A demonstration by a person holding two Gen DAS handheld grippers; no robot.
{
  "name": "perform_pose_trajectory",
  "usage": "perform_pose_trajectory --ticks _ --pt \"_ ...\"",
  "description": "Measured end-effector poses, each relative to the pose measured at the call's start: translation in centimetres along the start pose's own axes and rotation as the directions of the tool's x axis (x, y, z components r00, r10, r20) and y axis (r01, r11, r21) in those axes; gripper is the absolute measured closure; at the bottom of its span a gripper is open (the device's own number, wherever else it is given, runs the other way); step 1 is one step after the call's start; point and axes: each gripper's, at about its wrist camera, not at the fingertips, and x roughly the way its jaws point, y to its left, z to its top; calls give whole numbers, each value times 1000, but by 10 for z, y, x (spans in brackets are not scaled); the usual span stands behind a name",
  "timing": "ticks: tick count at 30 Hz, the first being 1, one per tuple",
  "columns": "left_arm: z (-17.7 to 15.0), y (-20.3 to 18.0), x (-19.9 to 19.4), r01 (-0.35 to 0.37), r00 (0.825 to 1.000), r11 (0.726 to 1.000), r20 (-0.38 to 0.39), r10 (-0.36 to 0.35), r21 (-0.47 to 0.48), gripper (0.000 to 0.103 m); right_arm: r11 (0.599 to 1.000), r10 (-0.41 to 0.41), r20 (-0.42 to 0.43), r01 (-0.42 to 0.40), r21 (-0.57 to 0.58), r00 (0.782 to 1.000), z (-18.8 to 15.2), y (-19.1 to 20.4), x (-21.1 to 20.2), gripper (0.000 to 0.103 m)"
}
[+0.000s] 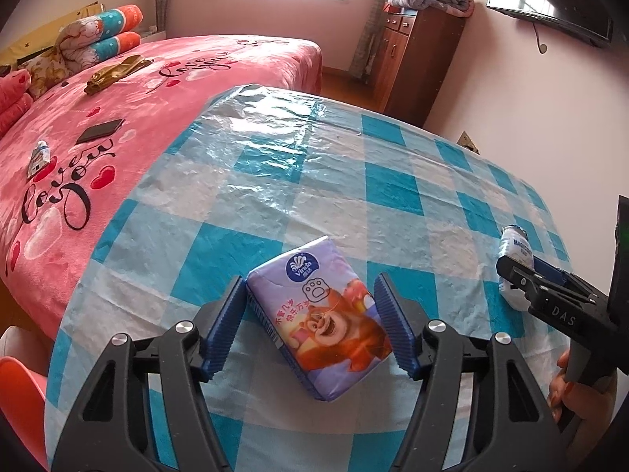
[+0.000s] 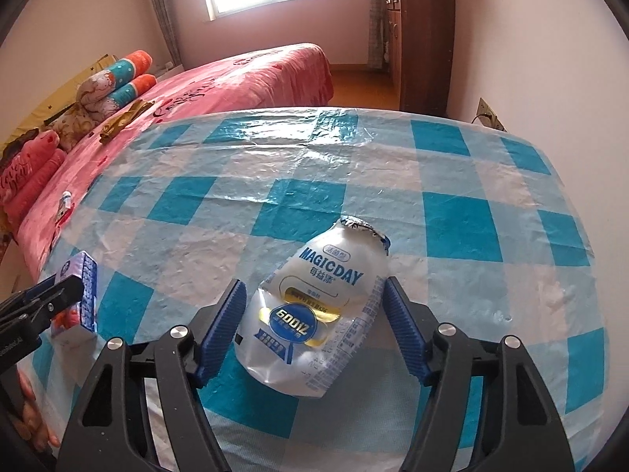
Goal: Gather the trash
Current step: 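Close the left gripper on the tissue pack while the right grips the MAGICDAY bottle, then lift the tissue pack with the left gripper while the right lifts the bottle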
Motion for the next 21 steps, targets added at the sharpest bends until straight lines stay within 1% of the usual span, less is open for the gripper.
perform_pose_trajectory --ticks 7,9,10,11,17,21 --pt "-5 -4 -3 10 1000 1000 -3 -10 16 36 1000 23 8 -23 9 1000 -8 -2 -7 36" --pt "-8 -5 -5 13 1000 1000 -4 -13 23 36 999 33 19 -33 11 999 -10 -1 -12 39" --pt "-9 -6 -6 14 1000 1000 -4 -14 25 37 999 34 28 -35 9 999 -12 0 -14 49" --pt "-11 -6 -8 15 1000 999 -3 -15 30 37 999 31 31 -32 4 999 -15 0 -17 51" --pt "-22 -10 -16 28 1000 998 -4 -27 50 38 999 47 27 -47 2 999 -25 1 -26 53" --pt "-31 -13 -22 36 999 997 -6 -36 66 38 997 75 18 -75 -4 997 -34 5 -32 54"
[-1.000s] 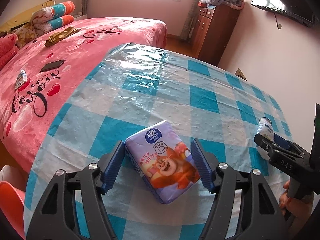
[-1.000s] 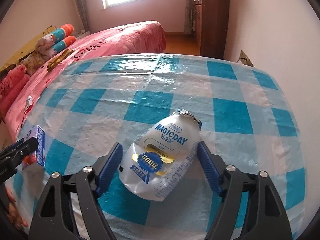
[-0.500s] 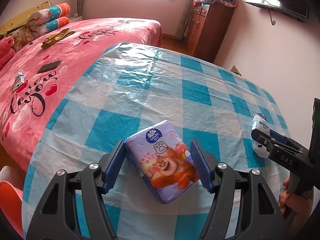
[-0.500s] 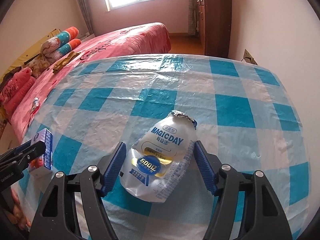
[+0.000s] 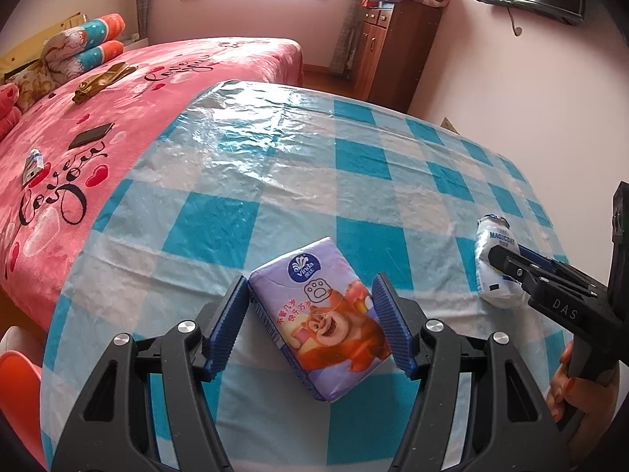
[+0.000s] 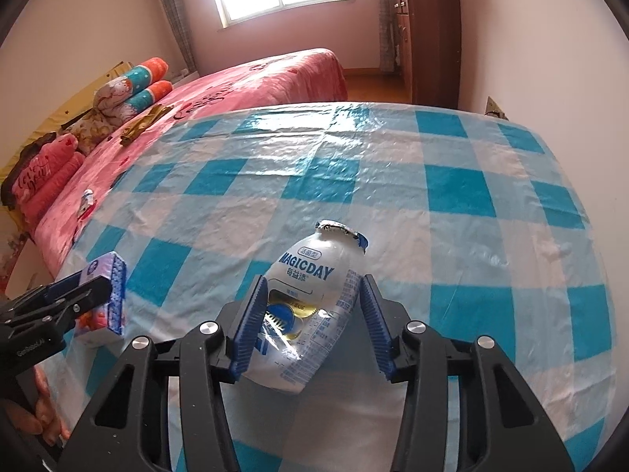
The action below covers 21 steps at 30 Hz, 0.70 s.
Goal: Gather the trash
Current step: 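Lift the tissue pack with the left gripper while the right lifts the bottle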
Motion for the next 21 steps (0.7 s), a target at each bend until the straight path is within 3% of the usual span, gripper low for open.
perform_pose_trajectory --ticks 17,18,21 --pt "-33 -10 -27 26 1000 998 -6 -25 58 38 985 143 -52 -147 -90 988 -58 37 -40 53" --pt "-36 -9 -29 28 1000 998 -7 -28 59 38 984 149 -58 -154 -94 987 -61 40 -43 52" --pt "-43 -7 -36 34 999 997 -9 -34 62 38 984 123 -62 -130 -121 990 -68 51 -46 37"
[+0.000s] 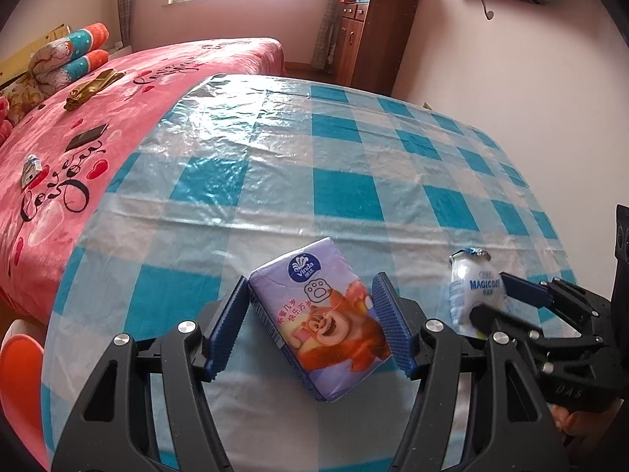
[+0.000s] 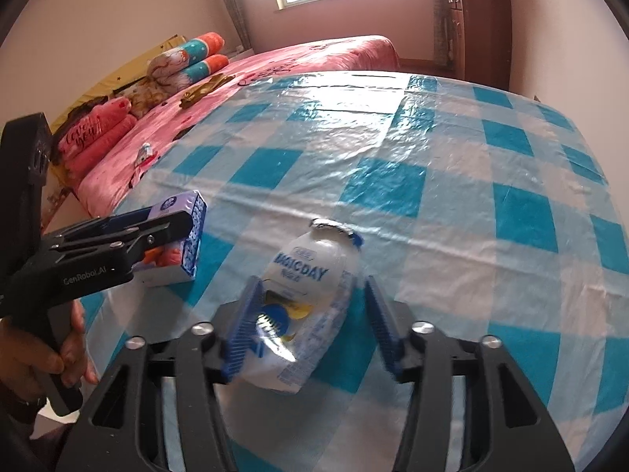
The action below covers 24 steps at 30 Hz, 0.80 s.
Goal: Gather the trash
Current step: 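Lift the tissue pack with the left gripper while the right lifts the bottle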
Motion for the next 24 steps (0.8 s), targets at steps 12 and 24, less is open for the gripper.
perform_pose_trajectory --ticks 12,24 --pt "-24 18 -25 23 1000 999 -1 -23 -22 41 998 -52 -14 51 -44 999 -5 30 9 22" --pt "-40 30 -34 98 995 995 -31 -99 -38 34 998 -2 -18 1 -58 1000 -12 47 4 58"
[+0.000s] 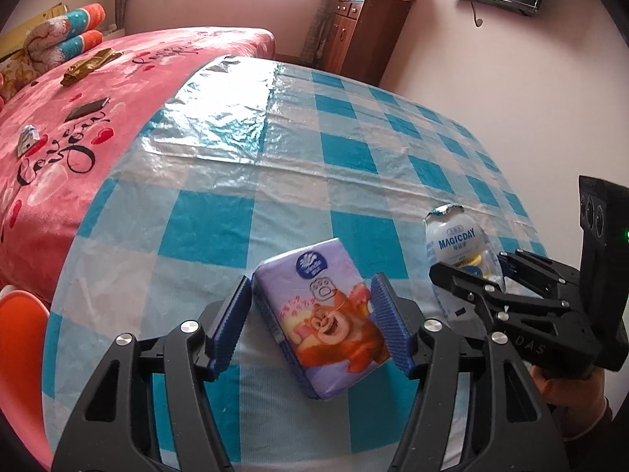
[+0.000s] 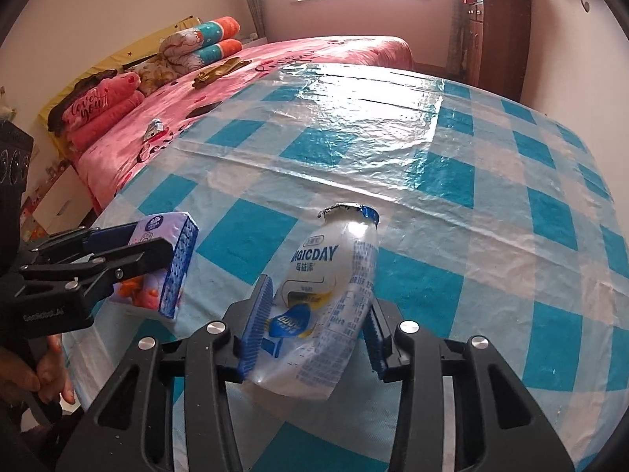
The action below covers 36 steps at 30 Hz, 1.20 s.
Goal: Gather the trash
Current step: 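Lift the tissue pack with the left gripper while the right lifts the bottle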
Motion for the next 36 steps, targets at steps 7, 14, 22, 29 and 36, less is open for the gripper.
perform_pose_trajectory --ticks 7,14,22,29,36 --pt "-7 -13 2 -71 997 996 -4 71 57 24 1000 9 3 -9 -27 1000 -4 11 0 37" --pt "-8 -20 5 -119 993 990 12 118 77 31 1000 -21 12 21 -9 1000 -3 9 1 46" --pt "-14 -15 -2 -97 995 992 33 95 79 50 998 -59 14 59 -11 998 -4 9 -1 81" --pt "-19 -3 -10 -66 997 997 44 64 44 50 998 -67 29 67 -18 997 -8 14 -5 82" --pt "-23 19 -25 -69 996 998 61 68 4 50 998 -57 44 58 -29 997 -7 25 -12 82"
